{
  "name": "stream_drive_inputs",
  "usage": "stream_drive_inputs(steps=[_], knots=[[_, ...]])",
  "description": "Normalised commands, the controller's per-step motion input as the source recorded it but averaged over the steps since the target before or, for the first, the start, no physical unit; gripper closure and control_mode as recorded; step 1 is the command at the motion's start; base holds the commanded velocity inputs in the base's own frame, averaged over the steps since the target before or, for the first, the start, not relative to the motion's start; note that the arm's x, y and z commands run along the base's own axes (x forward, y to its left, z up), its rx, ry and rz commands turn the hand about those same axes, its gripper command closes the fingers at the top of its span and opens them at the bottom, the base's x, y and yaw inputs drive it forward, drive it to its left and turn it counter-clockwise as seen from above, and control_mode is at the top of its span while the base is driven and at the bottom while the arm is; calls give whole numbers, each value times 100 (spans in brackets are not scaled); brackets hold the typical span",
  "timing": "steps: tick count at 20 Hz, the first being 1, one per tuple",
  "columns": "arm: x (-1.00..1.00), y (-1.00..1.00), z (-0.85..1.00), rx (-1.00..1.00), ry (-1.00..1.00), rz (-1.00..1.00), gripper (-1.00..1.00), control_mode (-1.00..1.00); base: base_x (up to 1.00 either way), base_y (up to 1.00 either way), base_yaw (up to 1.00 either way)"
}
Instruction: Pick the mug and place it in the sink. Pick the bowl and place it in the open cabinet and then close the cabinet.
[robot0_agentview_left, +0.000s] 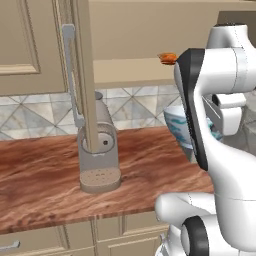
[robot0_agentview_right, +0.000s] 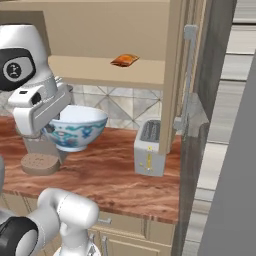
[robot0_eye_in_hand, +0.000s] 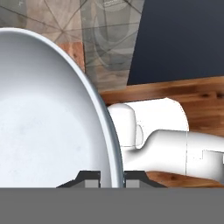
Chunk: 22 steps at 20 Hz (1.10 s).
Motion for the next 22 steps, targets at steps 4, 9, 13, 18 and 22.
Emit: stream_drive_inputs(steps=[4, 9, 13, 18, 22], knots=[[0, 0, 0, 0, 0, 0, 100, 100, 31, 0, -27], [0, 0, 0, 0, 0, 0, 100, 100, 4, -8, -15], [0, -3, 1, 0, -4, 1, 100, -100, 0, -6, -2], [-13, 0, 21, 0, -11, 8, 100, -100, 0, 0, 0], [0, -3, 21, 0, -9, 9, 100, -100, 0, 0, 0]])
